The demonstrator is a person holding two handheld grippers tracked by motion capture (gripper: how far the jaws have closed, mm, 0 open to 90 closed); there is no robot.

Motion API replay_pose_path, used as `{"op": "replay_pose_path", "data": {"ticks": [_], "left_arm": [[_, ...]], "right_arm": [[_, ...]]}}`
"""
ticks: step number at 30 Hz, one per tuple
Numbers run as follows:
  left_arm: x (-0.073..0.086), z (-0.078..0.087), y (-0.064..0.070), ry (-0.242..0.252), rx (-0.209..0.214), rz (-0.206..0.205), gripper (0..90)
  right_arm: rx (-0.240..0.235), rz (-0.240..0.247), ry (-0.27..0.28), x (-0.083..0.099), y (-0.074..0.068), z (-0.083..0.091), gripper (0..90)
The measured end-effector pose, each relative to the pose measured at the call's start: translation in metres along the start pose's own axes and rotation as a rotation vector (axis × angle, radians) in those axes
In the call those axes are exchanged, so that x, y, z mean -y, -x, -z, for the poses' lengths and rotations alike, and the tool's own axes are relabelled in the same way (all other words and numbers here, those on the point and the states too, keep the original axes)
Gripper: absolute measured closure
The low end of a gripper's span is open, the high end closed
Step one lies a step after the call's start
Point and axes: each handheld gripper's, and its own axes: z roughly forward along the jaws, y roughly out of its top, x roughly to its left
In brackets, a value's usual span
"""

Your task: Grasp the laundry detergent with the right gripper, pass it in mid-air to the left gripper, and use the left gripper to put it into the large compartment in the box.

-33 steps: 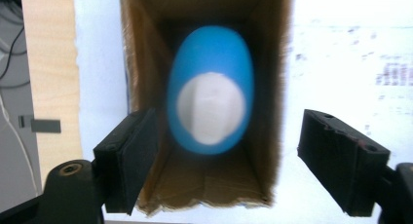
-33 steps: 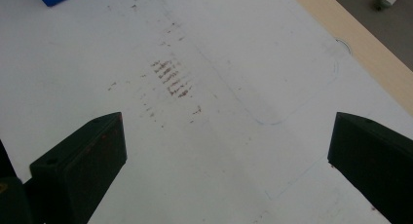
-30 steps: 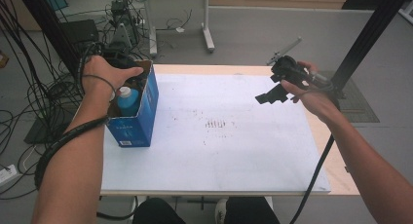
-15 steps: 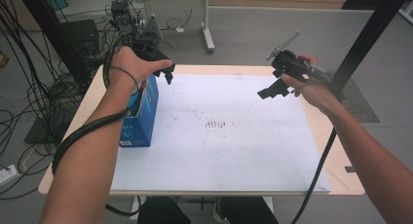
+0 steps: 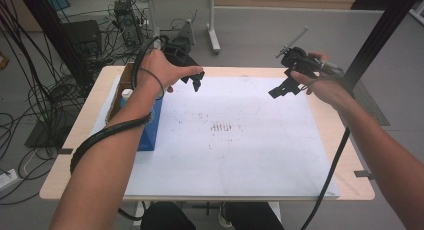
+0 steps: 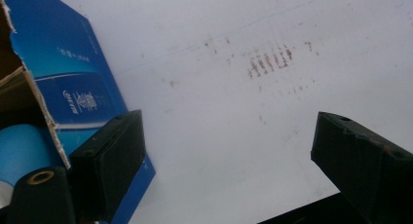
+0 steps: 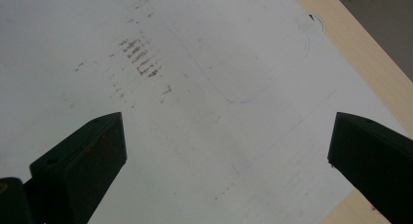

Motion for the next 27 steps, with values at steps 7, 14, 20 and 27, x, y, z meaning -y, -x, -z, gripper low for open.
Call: {"op": "replay_pose_path", "data": {"ticks": [7,14,20,27], "left_arm": [[0.0008,0.0009,0.0044,0.002,0.005,-0.003,12.9],[0.0025,0.0001,0.0037,-0.002,0.002,0.0,12.9],[0.0025,0.001,0.0032,-0.001,0.0,0.01,13.1],[0.0016,0.0012,0.0056,-0.001,-0.004,0.009,13.0]], "right_arm": [[0.006,0.006,-0.013,-0.0032,-0.0022,0.0016,0.4],[0.008,0.015,-0.014,-0.0048,-0.0042,0.001,0.4],[0.012,0.014,-0.011,-0.0046,-0.0044,0.0026,0.4],[0.01,0.013,-0.009,-0.0025,-0.0052,0.0024,0.4]]}}
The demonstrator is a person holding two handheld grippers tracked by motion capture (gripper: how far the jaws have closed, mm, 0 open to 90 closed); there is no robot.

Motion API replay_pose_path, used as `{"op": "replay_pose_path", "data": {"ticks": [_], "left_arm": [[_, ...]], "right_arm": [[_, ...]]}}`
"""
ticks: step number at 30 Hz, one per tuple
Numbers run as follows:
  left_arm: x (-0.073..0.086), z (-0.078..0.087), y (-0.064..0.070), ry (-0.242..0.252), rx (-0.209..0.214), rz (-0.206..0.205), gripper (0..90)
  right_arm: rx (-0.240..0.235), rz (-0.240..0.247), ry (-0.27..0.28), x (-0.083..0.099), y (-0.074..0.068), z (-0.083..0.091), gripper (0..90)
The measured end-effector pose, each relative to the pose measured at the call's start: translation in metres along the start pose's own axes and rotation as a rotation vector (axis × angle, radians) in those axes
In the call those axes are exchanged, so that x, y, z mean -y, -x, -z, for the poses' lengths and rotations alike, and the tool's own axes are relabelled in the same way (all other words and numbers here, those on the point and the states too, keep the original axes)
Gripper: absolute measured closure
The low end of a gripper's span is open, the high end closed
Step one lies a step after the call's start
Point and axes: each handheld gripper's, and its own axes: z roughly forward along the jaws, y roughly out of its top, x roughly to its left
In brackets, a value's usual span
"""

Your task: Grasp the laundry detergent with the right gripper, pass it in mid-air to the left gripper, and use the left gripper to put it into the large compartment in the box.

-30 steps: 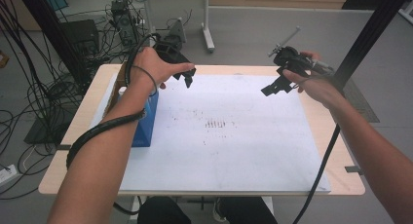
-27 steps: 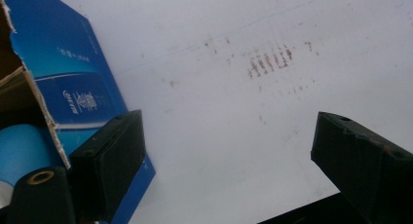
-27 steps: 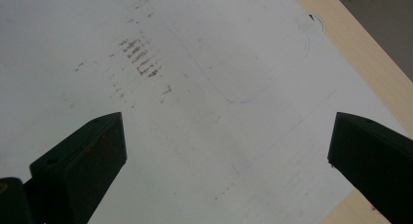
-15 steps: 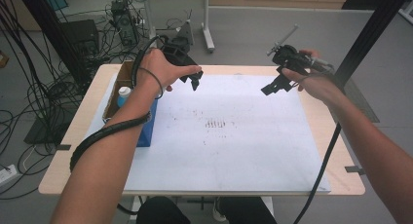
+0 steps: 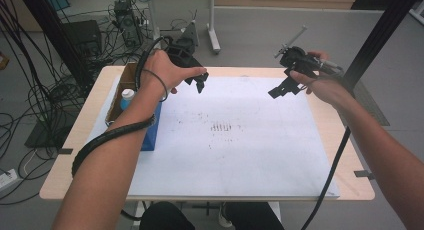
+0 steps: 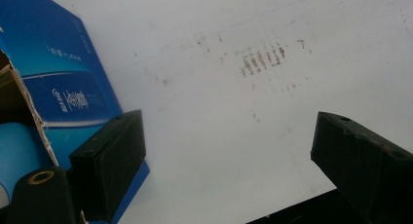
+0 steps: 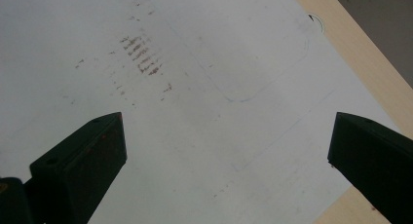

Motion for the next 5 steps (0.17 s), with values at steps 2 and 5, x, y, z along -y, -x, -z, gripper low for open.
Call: {"op": "replay_pose_path", "data": {"ticks": [2,5], "left_arm": [[0.0001,0.0001,0.0,0.002,-0.006,0.006,13.0],[0.0005,0.0012,-0.0002,0.008,-0.003,0.01,12.9]], "right_arm": [[-0.001,0.001,0.002,0.0007,-0.0005,0.0001,0.4],[-0.003,-0.003,0.007,0.0016,-0.0007,0.0001,0.4]]}}
